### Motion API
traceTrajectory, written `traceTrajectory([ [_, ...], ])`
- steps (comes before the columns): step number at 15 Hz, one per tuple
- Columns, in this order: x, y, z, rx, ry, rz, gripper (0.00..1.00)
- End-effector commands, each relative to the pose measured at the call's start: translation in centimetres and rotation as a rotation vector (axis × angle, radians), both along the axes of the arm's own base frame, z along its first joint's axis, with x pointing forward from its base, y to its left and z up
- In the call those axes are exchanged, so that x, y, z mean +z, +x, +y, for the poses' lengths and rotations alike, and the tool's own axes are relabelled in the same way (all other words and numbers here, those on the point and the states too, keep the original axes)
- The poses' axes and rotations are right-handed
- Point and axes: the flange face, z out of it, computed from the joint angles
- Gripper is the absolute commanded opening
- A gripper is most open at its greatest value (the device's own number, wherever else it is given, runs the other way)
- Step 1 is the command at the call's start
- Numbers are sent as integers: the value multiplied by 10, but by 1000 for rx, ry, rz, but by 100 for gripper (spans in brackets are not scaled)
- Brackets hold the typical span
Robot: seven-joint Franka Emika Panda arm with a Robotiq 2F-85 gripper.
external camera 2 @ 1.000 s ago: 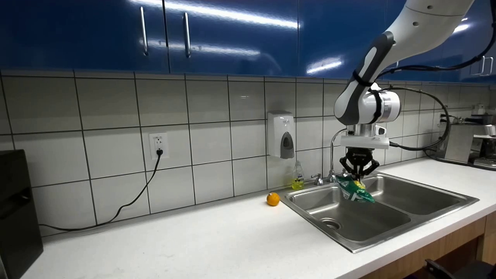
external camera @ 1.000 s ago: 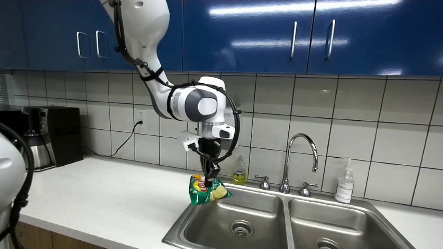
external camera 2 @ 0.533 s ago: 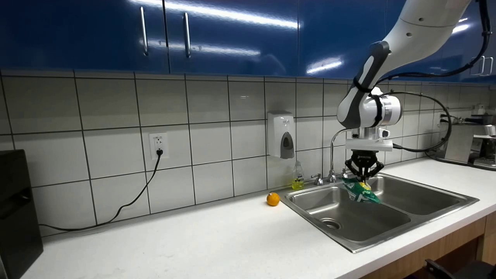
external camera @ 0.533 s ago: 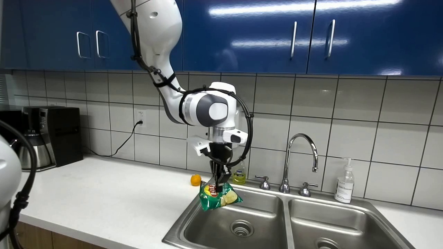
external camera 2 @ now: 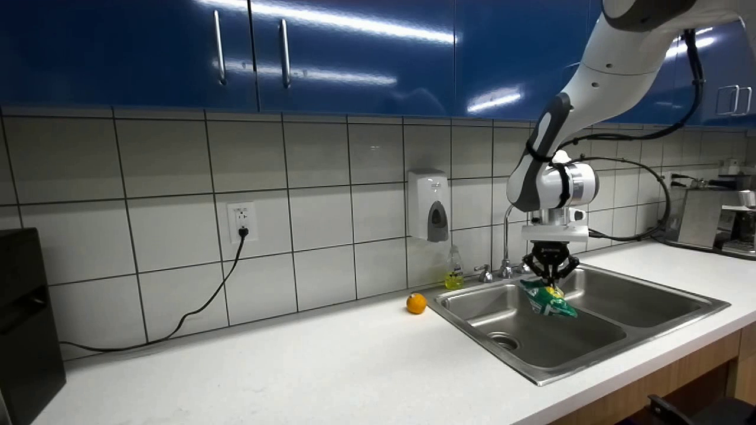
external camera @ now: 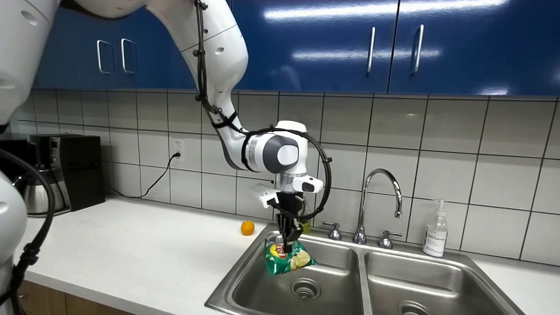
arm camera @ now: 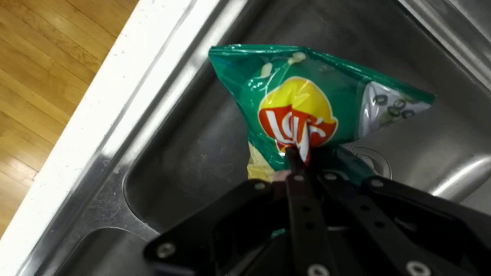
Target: Put the green packet in the left sink
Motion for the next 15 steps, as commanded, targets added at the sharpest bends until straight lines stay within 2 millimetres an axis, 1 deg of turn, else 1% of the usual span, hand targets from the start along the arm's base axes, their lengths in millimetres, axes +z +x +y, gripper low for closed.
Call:
traceTrajectory([
  [1, -1, 15, -7, 4, -4, 12, 0],
  [2, -1, 17, -7, 4, -6, 8, 0],
  [3, -5, 10, -3, 4, -8, 3, 1],
  [6, -5, 14, -4, 6, -12, 0, 1],
  [15, -7, 13, -2, 1, -13, -6, 0],
])
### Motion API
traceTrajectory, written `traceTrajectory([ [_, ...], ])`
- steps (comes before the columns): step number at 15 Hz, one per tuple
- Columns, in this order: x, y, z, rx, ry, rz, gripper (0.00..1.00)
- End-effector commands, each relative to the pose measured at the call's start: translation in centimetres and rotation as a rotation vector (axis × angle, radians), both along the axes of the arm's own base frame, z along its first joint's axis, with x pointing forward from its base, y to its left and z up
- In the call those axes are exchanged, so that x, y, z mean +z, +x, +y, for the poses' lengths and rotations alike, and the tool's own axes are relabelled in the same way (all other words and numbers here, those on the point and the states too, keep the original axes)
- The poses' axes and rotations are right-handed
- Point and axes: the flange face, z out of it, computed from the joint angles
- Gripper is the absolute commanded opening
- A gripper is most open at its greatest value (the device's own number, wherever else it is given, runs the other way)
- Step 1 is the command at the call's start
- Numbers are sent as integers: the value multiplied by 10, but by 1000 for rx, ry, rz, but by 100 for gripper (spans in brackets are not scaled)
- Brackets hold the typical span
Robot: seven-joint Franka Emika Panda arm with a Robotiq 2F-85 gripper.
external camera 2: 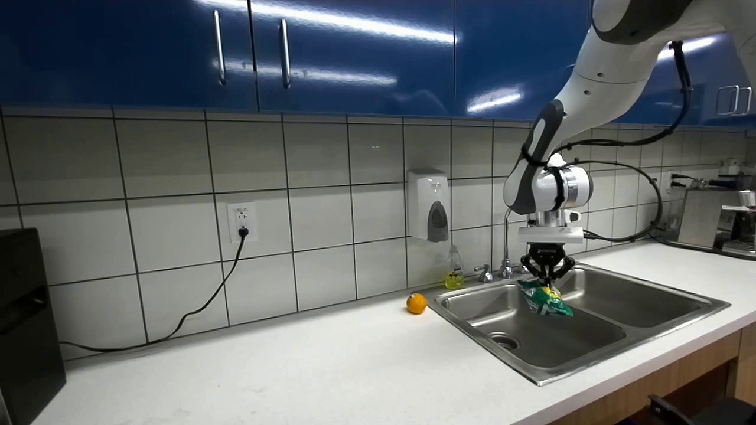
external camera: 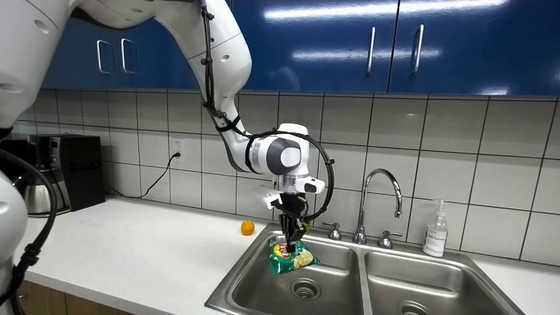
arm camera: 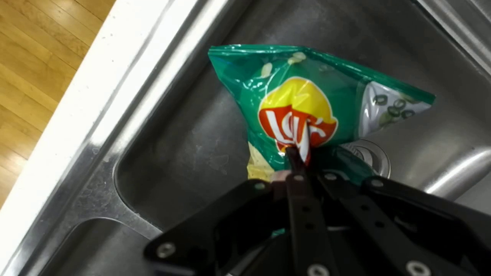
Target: Put the green packet in the left sink
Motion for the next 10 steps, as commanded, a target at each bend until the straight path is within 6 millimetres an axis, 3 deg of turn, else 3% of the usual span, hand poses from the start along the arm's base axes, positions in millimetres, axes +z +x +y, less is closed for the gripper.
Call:
traceTrajectory([
  [1, -4, -2, 3, -6, -9, -15, 0],
  [6, -30, 2, 8, 19, -43, -25, 0],
  [10, -61, 7, 15, 35, -50, -2, 0],
])
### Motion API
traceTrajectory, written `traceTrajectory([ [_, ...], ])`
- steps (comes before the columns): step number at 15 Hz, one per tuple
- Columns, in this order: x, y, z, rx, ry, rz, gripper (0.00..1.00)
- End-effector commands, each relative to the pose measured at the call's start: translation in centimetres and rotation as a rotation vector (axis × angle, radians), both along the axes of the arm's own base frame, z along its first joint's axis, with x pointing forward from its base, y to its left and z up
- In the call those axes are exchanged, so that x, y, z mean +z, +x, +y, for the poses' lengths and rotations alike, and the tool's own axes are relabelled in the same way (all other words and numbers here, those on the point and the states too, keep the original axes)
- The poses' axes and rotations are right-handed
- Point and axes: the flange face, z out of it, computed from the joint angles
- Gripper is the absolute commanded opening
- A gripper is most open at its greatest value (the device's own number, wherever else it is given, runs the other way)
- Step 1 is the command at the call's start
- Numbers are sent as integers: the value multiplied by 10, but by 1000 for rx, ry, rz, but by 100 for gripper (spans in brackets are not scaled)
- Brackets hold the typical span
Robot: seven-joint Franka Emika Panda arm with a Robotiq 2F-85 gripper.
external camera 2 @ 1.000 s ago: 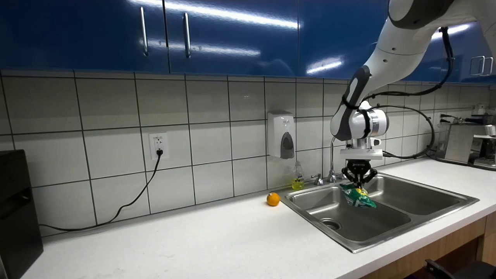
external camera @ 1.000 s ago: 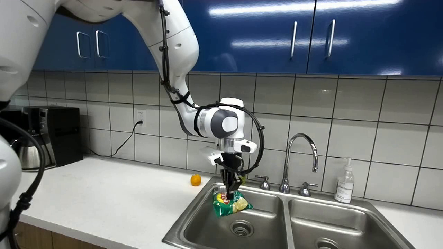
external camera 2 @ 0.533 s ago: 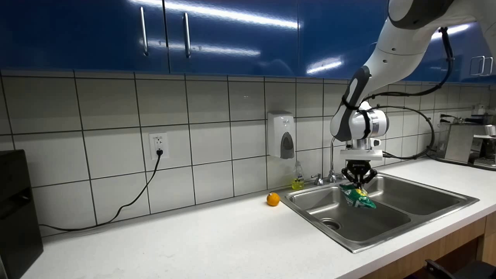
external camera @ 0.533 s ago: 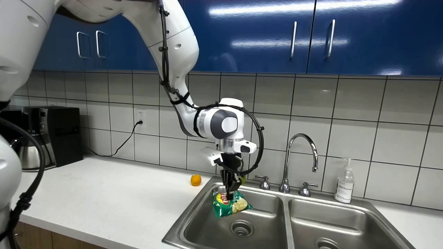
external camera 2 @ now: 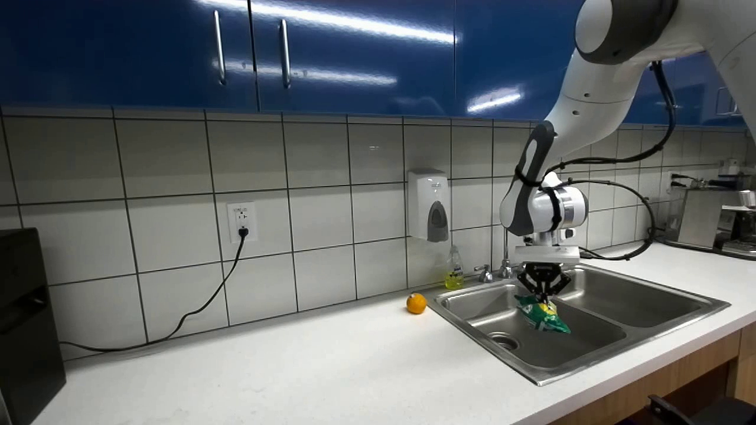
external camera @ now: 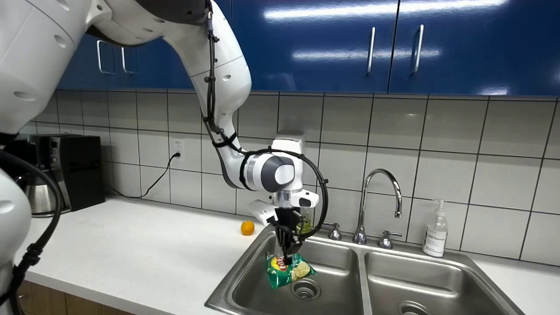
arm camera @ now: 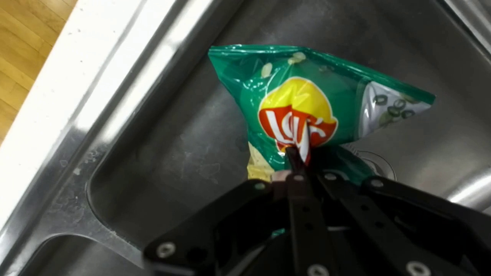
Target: Put the green packet in the left sink
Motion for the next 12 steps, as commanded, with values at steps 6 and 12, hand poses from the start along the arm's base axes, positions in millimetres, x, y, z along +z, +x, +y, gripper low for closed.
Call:
traceTrajectory([
  [6, -55, 17, 8, 11, -48, 25, 0],
  [12, -80, 43, 7, 22, -77, 41, 0],
])
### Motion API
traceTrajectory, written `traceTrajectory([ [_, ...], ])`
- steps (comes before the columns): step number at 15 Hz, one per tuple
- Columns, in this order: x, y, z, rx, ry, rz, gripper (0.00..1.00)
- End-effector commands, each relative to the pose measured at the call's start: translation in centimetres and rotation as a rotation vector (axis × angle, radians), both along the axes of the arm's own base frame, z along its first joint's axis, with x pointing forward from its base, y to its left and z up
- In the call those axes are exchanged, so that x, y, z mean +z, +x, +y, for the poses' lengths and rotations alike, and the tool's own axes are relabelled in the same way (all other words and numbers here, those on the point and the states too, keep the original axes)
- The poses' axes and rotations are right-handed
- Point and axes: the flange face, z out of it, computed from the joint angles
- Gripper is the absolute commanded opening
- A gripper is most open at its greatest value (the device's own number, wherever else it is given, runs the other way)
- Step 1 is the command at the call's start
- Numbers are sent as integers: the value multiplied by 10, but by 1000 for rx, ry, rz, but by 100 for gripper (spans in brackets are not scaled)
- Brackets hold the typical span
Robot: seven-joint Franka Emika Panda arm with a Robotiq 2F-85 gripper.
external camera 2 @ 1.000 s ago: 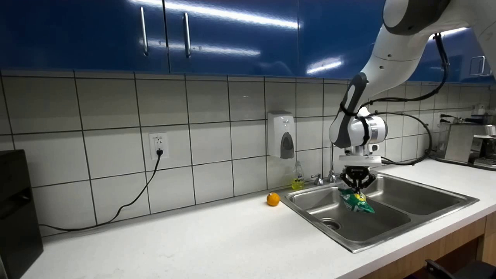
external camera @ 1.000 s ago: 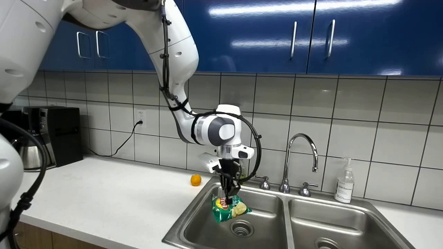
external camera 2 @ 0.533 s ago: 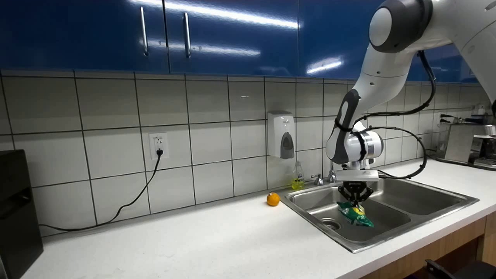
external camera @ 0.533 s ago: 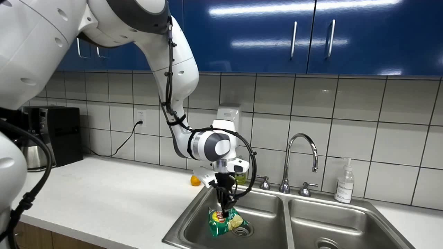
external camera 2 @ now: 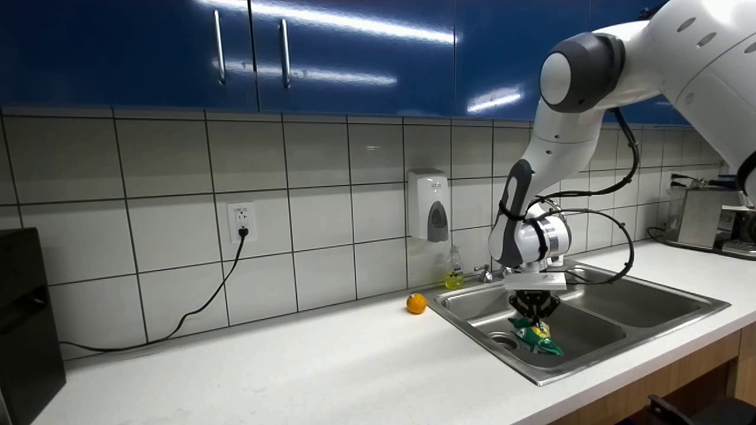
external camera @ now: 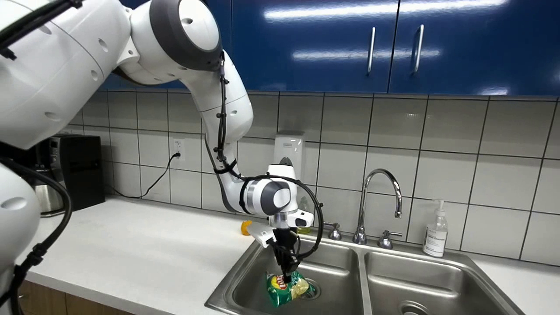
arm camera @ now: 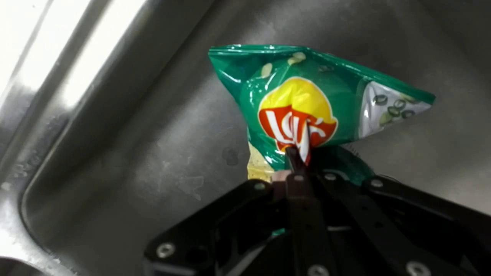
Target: Put the green packet in the left sink
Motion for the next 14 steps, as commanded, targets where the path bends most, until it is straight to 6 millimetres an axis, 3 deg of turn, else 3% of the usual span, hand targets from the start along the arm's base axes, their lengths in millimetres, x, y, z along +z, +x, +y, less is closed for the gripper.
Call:
traceTrajectory([
  [1, -12, 22, -4, -9, -33, 0, 0],
  [7, -36, 42, -8, 7, -58, 17, 0],
  [14, -61, 52, -7, 25, -71, 42, 0],
])
